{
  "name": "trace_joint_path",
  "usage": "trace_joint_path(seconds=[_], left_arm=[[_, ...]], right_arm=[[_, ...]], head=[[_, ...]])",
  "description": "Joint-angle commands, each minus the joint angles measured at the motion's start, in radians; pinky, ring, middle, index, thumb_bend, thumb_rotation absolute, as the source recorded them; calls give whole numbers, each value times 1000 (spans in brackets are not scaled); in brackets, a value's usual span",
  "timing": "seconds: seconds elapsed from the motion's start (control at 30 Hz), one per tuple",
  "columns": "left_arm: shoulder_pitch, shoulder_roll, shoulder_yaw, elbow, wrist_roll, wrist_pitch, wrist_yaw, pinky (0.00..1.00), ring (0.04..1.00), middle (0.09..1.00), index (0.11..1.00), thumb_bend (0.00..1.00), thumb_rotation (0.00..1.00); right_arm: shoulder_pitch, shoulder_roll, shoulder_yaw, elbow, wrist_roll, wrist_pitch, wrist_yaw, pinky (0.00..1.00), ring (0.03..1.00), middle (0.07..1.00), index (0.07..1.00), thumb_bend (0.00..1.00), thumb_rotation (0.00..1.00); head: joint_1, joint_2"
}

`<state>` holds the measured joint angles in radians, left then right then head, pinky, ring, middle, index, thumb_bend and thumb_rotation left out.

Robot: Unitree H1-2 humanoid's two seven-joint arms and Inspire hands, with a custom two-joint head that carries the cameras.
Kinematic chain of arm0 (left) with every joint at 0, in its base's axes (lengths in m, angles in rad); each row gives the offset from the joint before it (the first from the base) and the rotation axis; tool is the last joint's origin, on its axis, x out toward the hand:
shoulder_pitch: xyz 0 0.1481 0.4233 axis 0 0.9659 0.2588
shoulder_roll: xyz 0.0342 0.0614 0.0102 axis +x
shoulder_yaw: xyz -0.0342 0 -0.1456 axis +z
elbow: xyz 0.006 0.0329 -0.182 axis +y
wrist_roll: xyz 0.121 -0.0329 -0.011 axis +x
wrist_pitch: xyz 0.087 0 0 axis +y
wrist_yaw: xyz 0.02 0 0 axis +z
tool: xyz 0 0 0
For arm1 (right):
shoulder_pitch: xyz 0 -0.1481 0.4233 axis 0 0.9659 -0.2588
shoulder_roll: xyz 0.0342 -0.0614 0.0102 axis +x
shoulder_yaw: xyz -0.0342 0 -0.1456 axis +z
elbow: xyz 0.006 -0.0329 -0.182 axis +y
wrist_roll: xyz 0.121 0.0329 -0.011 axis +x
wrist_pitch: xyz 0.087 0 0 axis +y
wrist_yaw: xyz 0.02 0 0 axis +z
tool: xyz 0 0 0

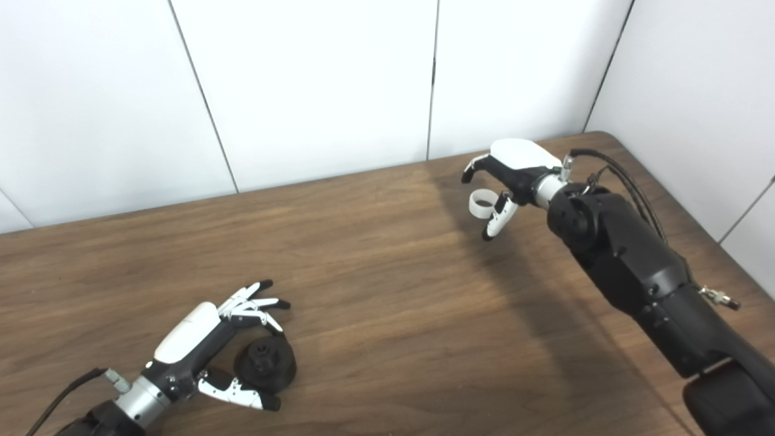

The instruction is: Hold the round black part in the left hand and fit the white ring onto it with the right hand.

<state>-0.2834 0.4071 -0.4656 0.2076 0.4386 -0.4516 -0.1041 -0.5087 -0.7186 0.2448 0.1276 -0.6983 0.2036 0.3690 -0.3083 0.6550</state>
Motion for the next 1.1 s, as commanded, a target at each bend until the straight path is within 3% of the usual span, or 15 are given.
trace_joint_path(seconds=[0.0, 0.47, 0.83, 1.07], left_arm=[[-18, 12, 17, -27, -8, -18, 5, 1000, 997, 844, 482, 524, 51], [-7, 12, 22, -31, -14, -18, -2, 1000, 983, 837, 482, 524, 51], [5, 19, 5, -33, -4, -18, 23, 1000, 978, 837, 482, 524, 51], [15, 13, 6, -47, -2, -18, 18, 1000, 983, 836, 482, 524, 50]], right_arm=[[-59, -22, -25, 3, -13, -25, -42, 794, 888, 859, 752, 801, 122], [-68, -22, -38, 48, -31, -18, -57, 800, 897, 870, 790, 779, 140], [-78, -28, -40, 84, -38, -23, -60, 785, 885, 861, 787, 760, 141], [-91, -27, -30, 109, -54, -11, -47, 786, 888, 865, 795, 749, 141]], head=[[-3, -1], [-14, -14], [-17, -59], [-8, -48]])
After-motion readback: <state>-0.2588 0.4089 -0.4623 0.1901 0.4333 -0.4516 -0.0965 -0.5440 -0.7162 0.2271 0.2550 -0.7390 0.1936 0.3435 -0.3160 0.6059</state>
